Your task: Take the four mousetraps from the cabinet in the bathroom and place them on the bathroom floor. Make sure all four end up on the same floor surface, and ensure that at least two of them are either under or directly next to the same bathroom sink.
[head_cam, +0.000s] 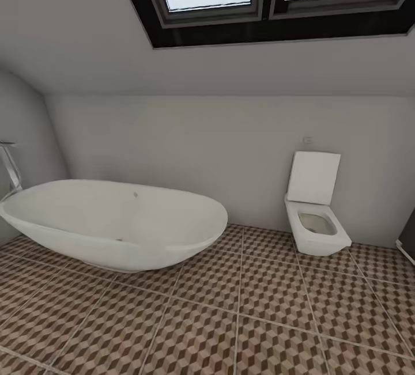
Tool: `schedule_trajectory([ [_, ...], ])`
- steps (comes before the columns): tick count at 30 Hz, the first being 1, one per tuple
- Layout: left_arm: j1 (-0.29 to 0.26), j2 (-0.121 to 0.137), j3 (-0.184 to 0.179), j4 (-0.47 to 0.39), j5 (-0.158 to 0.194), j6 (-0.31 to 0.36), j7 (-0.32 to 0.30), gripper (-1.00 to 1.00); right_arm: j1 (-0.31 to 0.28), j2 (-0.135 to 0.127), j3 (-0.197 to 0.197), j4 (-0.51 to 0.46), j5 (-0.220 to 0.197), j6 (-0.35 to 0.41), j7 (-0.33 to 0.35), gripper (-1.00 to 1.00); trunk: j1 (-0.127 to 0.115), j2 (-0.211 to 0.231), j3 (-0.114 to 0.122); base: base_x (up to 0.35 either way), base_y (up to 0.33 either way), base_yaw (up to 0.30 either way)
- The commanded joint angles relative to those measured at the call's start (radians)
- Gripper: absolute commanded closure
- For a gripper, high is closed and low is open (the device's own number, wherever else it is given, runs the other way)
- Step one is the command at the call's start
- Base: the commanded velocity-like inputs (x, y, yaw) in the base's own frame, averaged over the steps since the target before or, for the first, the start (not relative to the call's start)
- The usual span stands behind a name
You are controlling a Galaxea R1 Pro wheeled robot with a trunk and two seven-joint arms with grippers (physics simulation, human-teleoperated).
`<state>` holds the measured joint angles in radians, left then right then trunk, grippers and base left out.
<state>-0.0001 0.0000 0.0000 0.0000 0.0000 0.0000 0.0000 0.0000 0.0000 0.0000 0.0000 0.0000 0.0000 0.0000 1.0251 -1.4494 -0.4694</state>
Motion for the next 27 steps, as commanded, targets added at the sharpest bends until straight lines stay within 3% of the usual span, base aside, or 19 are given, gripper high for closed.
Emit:
schedule_trajectory([
  [1, 0.000, 0.000, 0.000, 0.000, 0.000, 0.000, 0.000, -1.00, 0.000, 0.000, 0.000, 0.000, 0.000, 0.000, 0.000, -1.00, 0.000, -0.001, -0.001, 0.000, 0.000, 0.000],
  [13, 0.062, -0.068, -0.001, -0.003, -0.003, -0.013, 0.000, -1.00, -0.028, 0.067, -0.003, 0.015, 0.001, -0.002, -0.002, -1.00, 0.000, -0.001, -0.001, 0.000, 0.000, 0.000],
  [17, 0.069, -0.085, -0.001, -0.003, -0.005, -0.017, 0.000, -1.00, -0.030, 0.070, -0.002, 0.015, 0.000, -0.002, -0.002, -1.00, 0.000, -0.001, -0.001, 0.000, 0.000, 0.000],
  [27, 0.071, -0.088, -0.002, -0.003, -0.003, -0.024, 0.000, -1.00, -0.031, 0.069, -0.002, 0.015, 0.000, -0.002, -0.002, -1.00, 0.000, -0.001, -0.001, 0.000, 0.000, 0.000],
])
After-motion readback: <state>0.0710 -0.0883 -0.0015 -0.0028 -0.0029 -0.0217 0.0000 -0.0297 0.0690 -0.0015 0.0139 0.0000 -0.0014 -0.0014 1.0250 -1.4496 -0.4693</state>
